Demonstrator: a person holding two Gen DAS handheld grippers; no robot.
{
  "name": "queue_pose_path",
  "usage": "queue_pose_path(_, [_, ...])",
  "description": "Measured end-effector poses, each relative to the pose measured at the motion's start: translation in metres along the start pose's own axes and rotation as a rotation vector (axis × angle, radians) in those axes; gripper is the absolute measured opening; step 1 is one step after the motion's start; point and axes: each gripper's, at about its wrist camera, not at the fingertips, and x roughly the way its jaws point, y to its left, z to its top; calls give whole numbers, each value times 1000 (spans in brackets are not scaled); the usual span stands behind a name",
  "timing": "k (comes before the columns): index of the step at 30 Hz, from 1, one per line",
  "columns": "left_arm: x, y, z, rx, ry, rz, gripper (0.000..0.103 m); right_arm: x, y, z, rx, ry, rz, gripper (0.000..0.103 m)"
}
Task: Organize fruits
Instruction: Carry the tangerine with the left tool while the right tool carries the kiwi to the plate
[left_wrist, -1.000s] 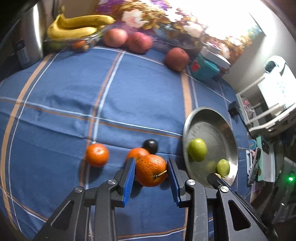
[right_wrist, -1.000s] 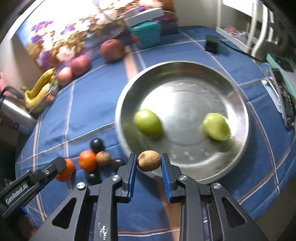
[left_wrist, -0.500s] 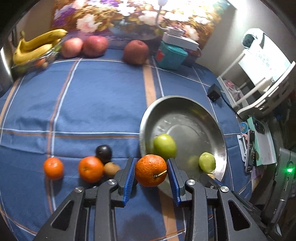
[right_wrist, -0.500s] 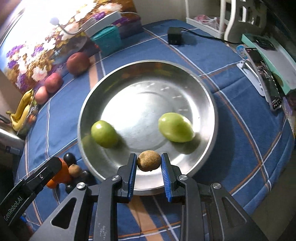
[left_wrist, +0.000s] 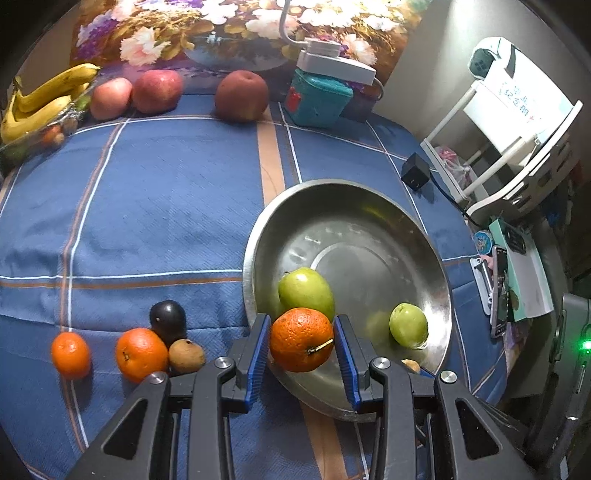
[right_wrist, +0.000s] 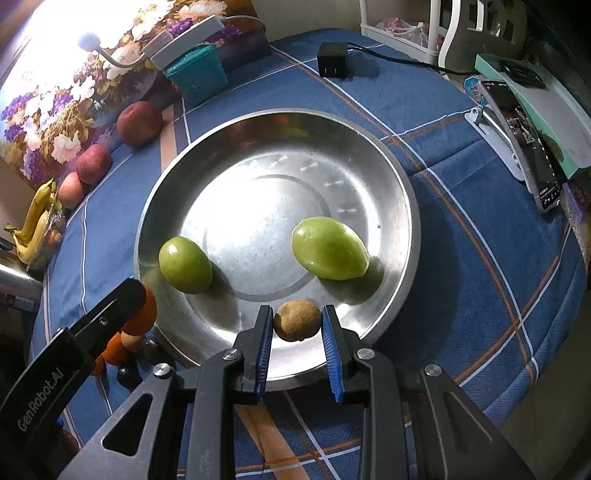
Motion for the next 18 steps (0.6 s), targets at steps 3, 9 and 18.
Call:
queue_pose_path(3, [3, -3, -1, 10, 7, 7, 38, 4, 1, 1, 0, 9, -2, 28])
queue_pose_path(9, [7, -3, -3, 14, 26, 7, 38, 8, 1, 0, 0, 24, -9, 28])
queue_pose_path(18, [10, -3, -4, 9, 50, 5, 40, 11, 1, -1, 4, 36, -13, 28])
